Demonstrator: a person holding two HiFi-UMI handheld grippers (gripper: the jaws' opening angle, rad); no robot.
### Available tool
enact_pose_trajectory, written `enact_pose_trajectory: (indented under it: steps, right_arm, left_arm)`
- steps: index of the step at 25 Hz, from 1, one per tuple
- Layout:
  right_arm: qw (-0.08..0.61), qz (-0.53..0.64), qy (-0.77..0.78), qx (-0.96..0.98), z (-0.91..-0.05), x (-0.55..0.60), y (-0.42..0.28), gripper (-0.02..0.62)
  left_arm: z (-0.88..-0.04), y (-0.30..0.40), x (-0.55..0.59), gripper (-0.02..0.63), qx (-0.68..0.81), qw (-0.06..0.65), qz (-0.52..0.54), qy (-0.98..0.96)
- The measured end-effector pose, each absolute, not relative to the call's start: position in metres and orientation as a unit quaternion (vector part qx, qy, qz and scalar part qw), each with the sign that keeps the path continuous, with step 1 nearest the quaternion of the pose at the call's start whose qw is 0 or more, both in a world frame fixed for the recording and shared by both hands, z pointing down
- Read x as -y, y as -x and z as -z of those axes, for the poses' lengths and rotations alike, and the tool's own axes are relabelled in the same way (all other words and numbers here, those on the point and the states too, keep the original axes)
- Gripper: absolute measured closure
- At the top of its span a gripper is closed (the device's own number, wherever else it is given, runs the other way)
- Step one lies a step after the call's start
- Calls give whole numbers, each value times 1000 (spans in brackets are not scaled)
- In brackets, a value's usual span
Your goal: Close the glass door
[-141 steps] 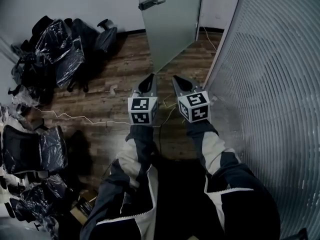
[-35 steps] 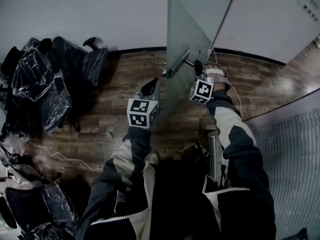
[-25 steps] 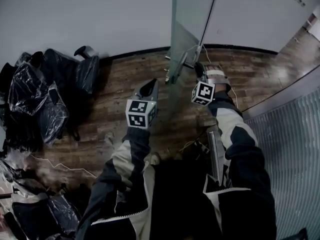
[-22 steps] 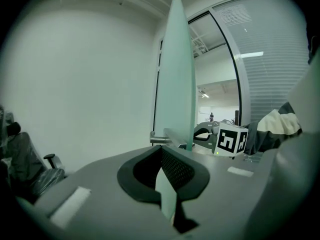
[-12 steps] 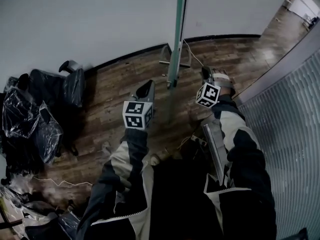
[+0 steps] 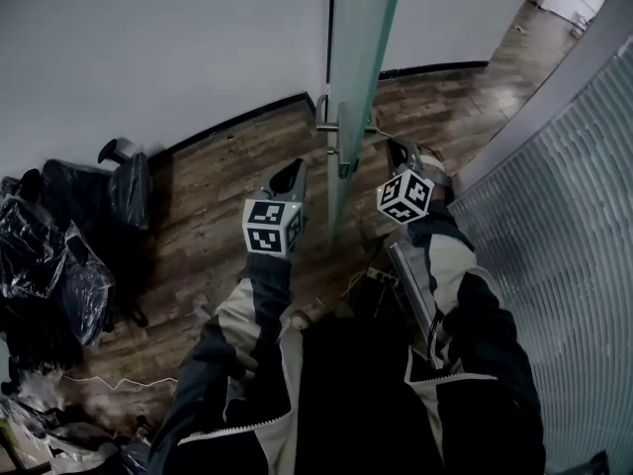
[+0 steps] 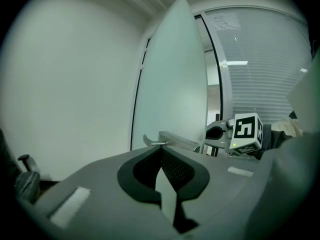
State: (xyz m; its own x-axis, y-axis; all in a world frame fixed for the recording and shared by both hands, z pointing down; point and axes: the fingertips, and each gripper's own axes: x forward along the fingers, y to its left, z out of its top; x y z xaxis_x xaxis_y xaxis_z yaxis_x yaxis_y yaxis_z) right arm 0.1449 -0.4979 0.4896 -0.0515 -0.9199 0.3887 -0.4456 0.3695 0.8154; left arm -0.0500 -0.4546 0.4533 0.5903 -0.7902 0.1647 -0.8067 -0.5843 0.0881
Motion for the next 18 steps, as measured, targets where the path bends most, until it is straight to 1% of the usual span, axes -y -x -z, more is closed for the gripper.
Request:
enact_pose_trajectory:
  steps: [3, 8, 10, 12, 14, 18]
  right_arm:
    - [390, 186, -544, 719, -466, 475, -139, 592]
    - [205, 49, -595, 775, -433, 435, -136, 592]
    - [150, 15, -600, 786, -421, 419, -132, 592]
    - [109, -9, -595, 796, -412, 408, -123, 591]
    - [82, -28, -588, 804, -410, 400, -110, 591]
    - [63, -54, -578, 812, -420, 399, -84, 592]
  left_arm:
    - [-448, 46, 452, 603, 441, 82, -43, -893]
    - [-438, 43, 443, 602, 425, 97, -19, -900]
    - [-433, 43, 439, 603, 424, 96, -15, -900]
    - [-430, 42, 434, 603, 424, 93, -15, -901]
    - [-427, 43, 431, 603, 428, 88, -15, -899]
    - [-427, 44, 426, 601, 437, 75, -18, -896]
